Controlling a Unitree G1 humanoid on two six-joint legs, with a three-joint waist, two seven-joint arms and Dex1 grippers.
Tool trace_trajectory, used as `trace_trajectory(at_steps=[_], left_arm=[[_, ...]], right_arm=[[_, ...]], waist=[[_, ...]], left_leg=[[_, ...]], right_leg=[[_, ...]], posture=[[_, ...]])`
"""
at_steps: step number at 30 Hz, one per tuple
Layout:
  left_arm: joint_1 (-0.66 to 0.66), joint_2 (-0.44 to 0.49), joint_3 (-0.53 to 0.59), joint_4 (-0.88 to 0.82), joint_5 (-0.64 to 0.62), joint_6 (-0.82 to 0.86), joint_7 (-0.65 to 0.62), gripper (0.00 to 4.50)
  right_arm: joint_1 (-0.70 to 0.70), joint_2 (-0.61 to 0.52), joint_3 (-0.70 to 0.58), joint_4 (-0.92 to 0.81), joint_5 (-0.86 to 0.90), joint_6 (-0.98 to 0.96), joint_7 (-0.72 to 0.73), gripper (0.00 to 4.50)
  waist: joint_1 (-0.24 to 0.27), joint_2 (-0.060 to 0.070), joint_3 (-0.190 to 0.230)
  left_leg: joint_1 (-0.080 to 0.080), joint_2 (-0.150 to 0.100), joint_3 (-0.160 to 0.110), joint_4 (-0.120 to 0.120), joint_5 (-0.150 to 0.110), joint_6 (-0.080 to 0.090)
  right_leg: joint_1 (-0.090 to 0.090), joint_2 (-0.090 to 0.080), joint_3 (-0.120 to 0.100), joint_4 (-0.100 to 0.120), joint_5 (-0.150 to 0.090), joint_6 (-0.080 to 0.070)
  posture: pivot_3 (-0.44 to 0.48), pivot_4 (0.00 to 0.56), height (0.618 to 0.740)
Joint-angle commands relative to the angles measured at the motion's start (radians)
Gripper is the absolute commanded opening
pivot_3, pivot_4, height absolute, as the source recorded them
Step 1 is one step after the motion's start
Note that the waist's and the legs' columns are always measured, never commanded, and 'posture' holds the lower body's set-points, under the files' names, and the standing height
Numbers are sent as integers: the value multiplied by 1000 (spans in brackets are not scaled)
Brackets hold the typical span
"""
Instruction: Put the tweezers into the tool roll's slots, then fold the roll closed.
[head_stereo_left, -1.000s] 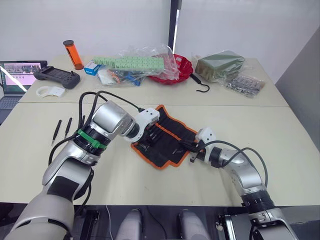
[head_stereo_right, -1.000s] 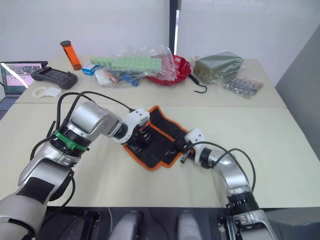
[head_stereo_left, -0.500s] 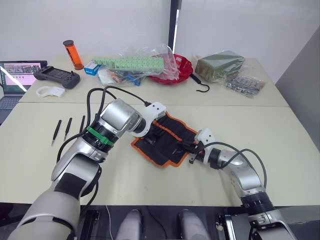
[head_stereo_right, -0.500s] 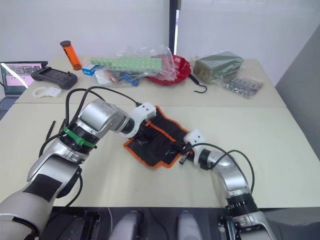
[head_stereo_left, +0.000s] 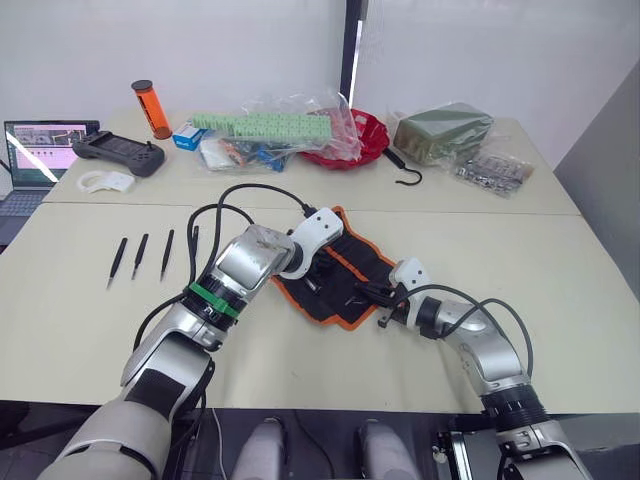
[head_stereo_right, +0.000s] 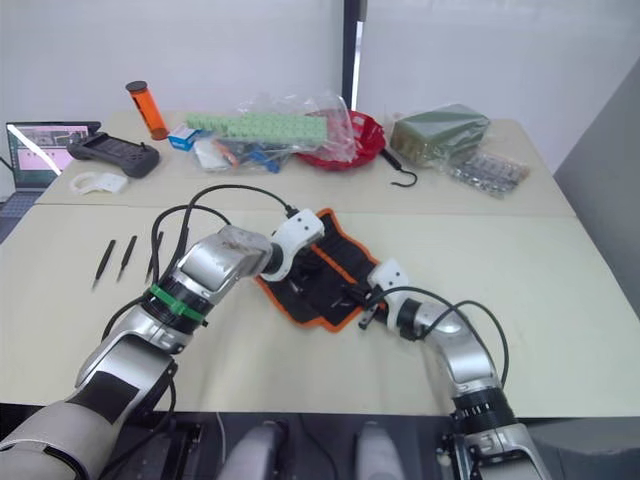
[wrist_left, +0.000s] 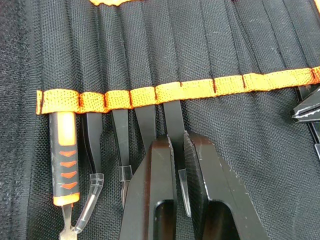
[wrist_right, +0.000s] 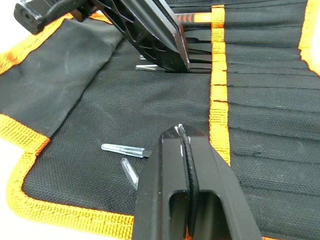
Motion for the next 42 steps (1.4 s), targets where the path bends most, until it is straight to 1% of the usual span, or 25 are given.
trace_trajectory(at_steps=[1,2,4,5,8,12,15,20,22,28,33,35,37,40,42], left_arm=[[-7,26,30,-45,27,-24,-26,0],[-7,33,32,-54,32,-20,-28,0],[-2,50,50,-73,22,4,-45,877],[2,60,62,-89,14,17,-54,1077],[12,87,106,-134,-6,64,-69,2057],[34,134,150,-211,-23,107,-90,3449],[54,155,202,-255,-37,111,-80,4481],[111,184,365,-327,-87,126,-49,4481],[146,206,412,-358,-96,121,-41,4481],[280,258,546,-467,-161,107,-35,4481],[422,292,655,-548,-145,30,25,4481],[499,302,702,-570,-107,-73,66,4481],[570,294,782,-577,-109,-111,99,4481],[656,285,912,-581,-173,-109,95,4481],[722,272,1034,-550,-196,-124,116,4481]], right_arm=[[25,-3,35,26,-28,43,8,17],[24,-4,34,27,-27,43,9,17],[22,-3,30,28,-23,43,11,0],[22,-1,26,27,-17,44,12,0],[20,-1,14,20,-3,44,17,0],[15,0,-13,-2,30,52,27,0],[8,2,-30,-17,53,52,33,0],[-26,2,-94,-56,117,86,33,0],[-43,-4,-112,-54,129,98,32,0],[-69,-15,-112,-18,108,102,43,0],[-61,-28,-76,35,58,85,56,0],[-55,-30,-63,64,39,69,63,0],[-53,-30,-55,91,20,53,67,0],[-51,-30,-50,121,8,32,66,0],[-52,-28,-45,137,6,21,72,0]], waist=[[-1,0,0],[-2,0,0],[-3,0,0],[-4,0,0],[-5,0,0],[-5,0,0],[-3,0,0],[-4,0,0],[-5,0,0],[-5,1,0],[-2,1,0],[-3,1,0],[-3,1,0],[-3,1,0],[-3,1,0]], left_leg=[[0,0,0,0,0,0],[0,0,0,0,0,0],[0,0,0,0,0,0],[0,0,0,0,0,0],[0,0,0,0,0,1],[0,0,0,0,0,1],[0,0,0,0,0,1],[-1,0,0,0,0,1],[-1,0,0,0,0,1],[-1,0,0,-1,-1,1],[-2,0,0,-1,-1,1],[-2,0,0,-1,-1,1],[-1,0,0,-1,-1,1],[0,1,0,-1,-1,1],[0,1,0,-1,-1,1]], right_leg=[[0,0,0,0,0,0],[0,0,0,0,0,0],[0,0,0,1,0,0],[0,0,0,1,0,0],[-1,0,0,1,0,0],[-1,0,0,2,0,0],[-1,0,0,2,0,0],[-3,0,0,2,0,0],[-3,0,0,3,0,0],[-4,0,0,4,0,0],[-4,0,1,4,0,0],[-4,0,1,4,0,0],[-4,0,1,3,0,0],[-4,0,1,3,0,-1],[-3,0,1,3,0,-1]], posture=[[0,150,740],[0,150,740],[0,150,740],[0,150,740],[0,150,740],[0,150,740],[0,150,740],[0,150,740],[0,150,740],[0,150,740],[0,150,740],[0,150,740],[0,150,740],[0,150,740],[0,150,740]])
